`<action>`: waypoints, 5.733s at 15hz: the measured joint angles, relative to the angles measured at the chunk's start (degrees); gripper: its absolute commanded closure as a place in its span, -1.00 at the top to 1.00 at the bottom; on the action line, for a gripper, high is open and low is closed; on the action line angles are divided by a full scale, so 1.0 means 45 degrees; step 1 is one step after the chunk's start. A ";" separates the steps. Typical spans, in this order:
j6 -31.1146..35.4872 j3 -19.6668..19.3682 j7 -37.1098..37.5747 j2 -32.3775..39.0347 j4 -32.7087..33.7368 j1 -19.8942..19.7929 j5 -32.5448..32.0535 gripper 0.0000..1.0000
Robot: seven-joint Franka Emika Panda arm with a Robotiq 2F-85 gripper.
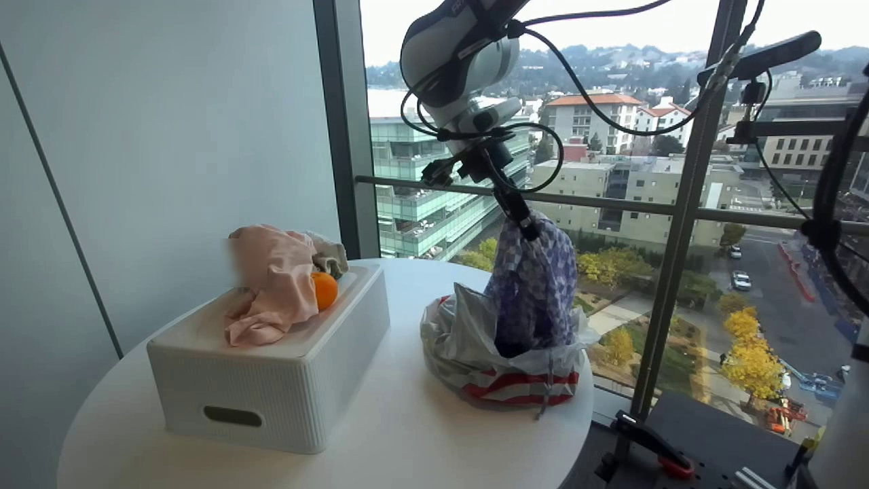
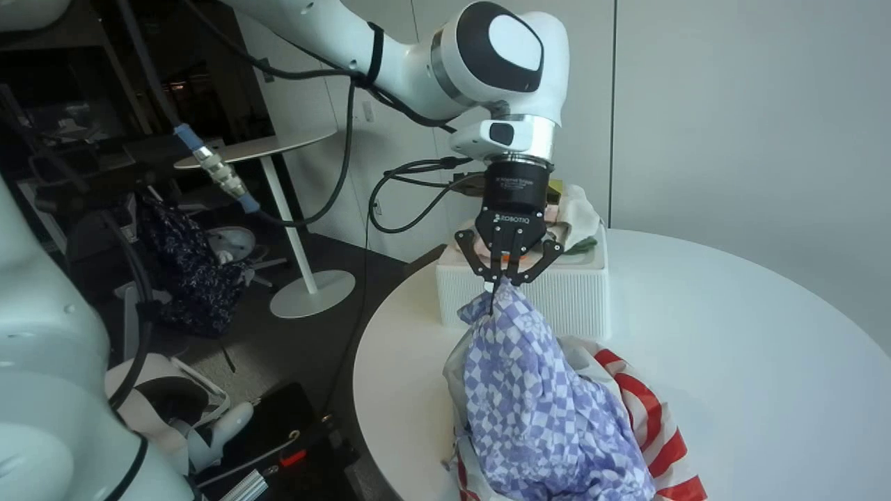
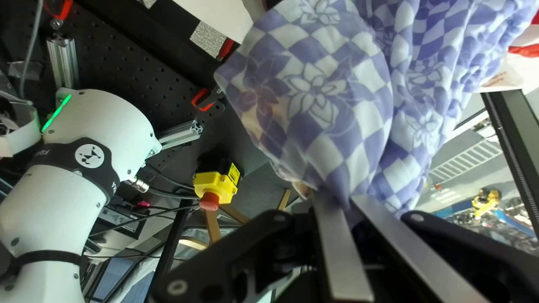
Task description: Put the peach, the purple and the blue shirts on the basket
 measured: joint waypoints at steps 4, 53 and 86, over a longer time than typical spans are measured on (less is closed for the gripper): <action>-0.0064 0.0666 0.0883 -0.1368 0.0982 -0.0117 -0.0212 -0.97; 0.0220 0.3371 -0.7019 1.1449 1.6676 0.4227 -0.3501 -0.36; -0.5199 0.4416 -1.3737 0.7115 1.3315 -0.2805 0.0431 1.00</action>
